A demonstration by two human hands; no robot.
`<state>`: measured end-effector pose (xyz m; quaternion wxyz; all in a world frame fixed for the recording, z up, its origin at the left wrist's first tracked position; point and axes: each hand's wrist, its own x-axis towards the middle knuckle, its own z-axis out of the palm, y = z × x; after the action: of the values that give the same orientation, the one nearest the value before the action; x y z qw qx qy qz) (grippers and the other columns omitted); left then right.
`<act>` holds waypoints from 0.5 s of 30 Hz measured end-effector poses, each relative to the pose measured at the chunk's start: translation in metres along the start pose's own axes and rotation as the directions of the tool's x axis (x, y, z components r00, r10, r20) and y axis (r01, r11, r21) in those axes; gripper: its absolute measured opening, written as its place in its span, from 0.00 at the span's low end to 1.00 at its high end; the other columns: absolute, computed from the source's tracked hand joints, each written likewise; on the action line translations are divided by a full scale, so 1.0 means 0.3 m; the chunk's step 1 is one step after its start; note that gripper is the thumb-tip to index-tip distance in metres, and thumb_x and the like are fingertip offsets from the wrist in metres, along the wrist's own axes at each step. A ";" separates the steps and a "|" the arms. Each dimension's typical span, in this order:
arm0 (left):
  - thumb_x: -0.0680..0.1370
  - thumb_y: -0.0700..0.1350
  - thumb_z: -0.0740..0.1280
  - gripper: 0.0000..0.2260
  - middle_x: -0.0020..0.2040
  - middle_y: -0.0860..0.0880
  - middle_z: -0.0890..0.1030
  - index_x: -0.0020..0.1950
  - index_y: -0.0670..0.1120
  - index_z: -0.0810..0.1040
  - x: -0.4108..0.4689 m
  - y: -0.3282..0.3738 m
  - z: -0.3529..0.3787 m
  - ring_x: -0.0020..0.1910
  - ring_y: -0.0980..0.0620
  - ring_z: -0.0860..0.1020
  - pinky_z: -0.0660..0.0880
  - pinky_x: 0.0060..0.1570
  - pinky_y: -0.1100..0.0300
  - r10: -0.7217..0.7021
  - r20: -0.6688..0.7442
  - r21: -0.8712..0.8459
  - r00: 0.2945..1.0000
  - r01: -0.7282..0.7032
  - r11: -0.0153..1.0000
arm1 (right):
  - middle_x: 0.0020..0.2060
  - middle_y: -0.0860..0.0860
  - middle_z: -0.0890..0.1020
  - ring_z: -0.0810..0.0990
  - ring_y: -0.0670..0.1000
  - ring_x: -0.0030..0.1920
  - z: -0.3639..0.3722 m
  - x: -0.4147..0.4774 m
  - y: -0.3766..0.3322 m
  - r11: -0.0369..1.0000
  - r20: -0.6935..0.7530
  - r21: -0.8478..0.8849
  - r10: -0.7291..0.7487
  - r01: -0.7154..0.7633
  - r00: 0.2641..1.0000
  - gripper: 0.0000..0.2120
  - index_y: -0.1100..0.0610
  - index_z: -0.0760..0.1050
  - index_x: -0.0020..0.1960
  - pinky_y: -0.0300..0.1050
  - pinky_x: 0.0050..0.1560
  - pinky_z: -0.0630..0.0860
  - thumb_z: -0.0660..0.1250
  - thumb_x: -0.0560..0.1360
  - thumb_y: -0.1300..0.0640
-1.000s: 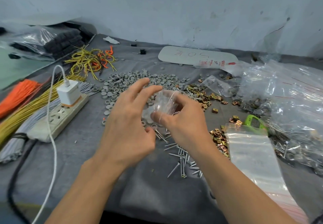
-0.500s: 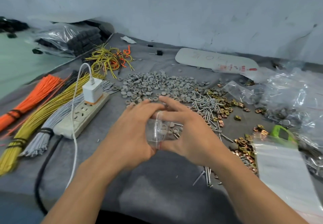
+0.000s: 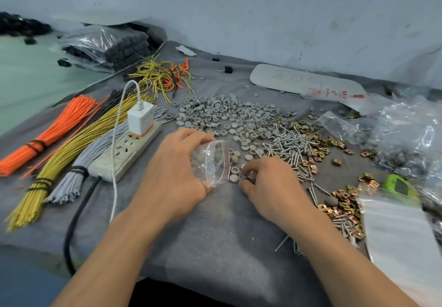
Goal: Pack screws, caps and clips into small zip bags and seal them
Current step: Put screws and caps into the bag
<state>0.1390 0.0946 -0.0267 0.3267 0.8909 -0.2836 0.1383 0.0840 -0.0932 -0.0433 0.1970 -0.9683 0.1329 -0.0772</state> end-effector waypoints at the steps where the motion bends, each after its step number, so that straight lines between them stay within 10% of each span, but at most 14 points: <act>1: 0.63 0.45 0.81 0.29 0.55 0.63 0.70 0.62 0.56 0.78 0.002 0.002 0.003 0.55 0.63 0.68 0.62 0.52 0.79 -0.005 -0.008 -0.001 1.000 0.005 1.000 | 0.48 0.50 0.84 0.80 0.54 0.53 0.001 0.001 -0.012 1.000 -0.015 -0.008 -0.005 0.005 1.000 0.07 0.47 0.85 0.54 0.47 0.55 0.77 0.73 0.77 0.50; 6: 0.63 0.42 0.81 0.35 0.49 0.63 0.67 0.67 0.60 0.76 0.009 0.028 0.029 0.54 0.59 0.67 0.63 0.46 0.69 -0.055 0.025 0.054 0.998 0.054 0.997 | 0.45 0.46 0.82 0.78 0.52 0.51 0.002 0.001 -0.015 0.999 -0.111 -0.047 -0.009 0.003 0.994 0.03 0.45 0.83 0.51 0.49 0.57 0.72 0.71 0.79 0.50; 11: 0.64 0.47 0.83 0.28 0.53 0.60 0.69 0.61 0.59 0.78 0.023 0.048 0.069 0.56 0.58 0.66 0.62 0.44 0.69 -0.050 0.040 0.109 0.998 0.045 0.993 | 0.31 0.45 0.80 0.75 0.41 0.30 -0.023 -0.005 0.025 0.897 -0.137 0.441 0.067 0.000 0.988 0.06 0.47 0.82 0.40 0.36 0.33 0.71 0.77 0.74 0.52; 15: 0.64 0.49 0.82 0.30 0.60 0.60 0.73 0.64 0.57 0.76 0.028 0.080 0.090 0.61 0.58 0.69 0.61 0.54 0.69 0.027 0.087 0.069 0.996 -0.033 0.997 | 0.32 0.42 0.77 0.72 0.42 0.30 -0.044 -0.022 -0.005 0.776 -0.121 0.620 -0.054 0.117 0.991 0.05 0.43 0.85 0.39 0.37 0.34 0.68 0.78 0.65 0.51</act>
<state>0.1333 0.0582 -0.0313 0.2806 0.9025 -0.3058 0.1147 0.0753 -0.0946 -0.0312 0.4967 -0.8482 0.0650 -0.1722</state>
